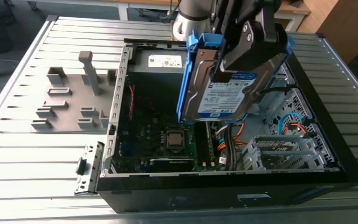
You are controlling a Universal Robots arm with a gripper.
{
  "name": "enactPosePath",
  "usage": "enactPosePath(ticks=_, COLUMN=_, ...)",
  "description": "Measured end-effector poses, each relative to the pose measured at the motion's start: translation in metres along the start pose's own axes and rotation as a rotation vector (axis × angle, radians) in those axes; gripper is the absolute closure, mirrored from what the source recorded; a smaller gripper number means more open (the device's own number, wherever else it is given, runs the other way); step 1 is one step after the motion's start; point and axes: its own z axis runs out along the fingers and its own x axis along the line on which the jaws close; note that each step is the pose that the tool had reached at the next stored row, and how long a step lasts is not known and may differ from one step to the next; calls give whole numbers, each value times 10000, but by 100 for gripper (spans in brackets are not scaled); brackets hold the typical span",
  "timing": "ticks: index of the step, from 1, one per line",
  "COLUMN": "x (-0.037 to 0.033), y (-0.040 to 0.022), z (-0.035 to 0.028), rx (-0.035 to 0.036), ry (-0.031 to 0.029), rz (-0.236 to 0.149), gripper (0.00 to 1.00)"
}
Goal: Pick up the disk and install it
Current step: 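Pick up the disk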
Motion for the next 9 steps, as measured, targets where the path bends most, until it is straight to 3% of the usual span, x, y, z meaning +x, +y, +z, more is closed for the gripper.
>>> enactPosePath(ticks=9, x=1, y=-45, z=-1, rx=0, ry=0, rz=0, gripper=64)
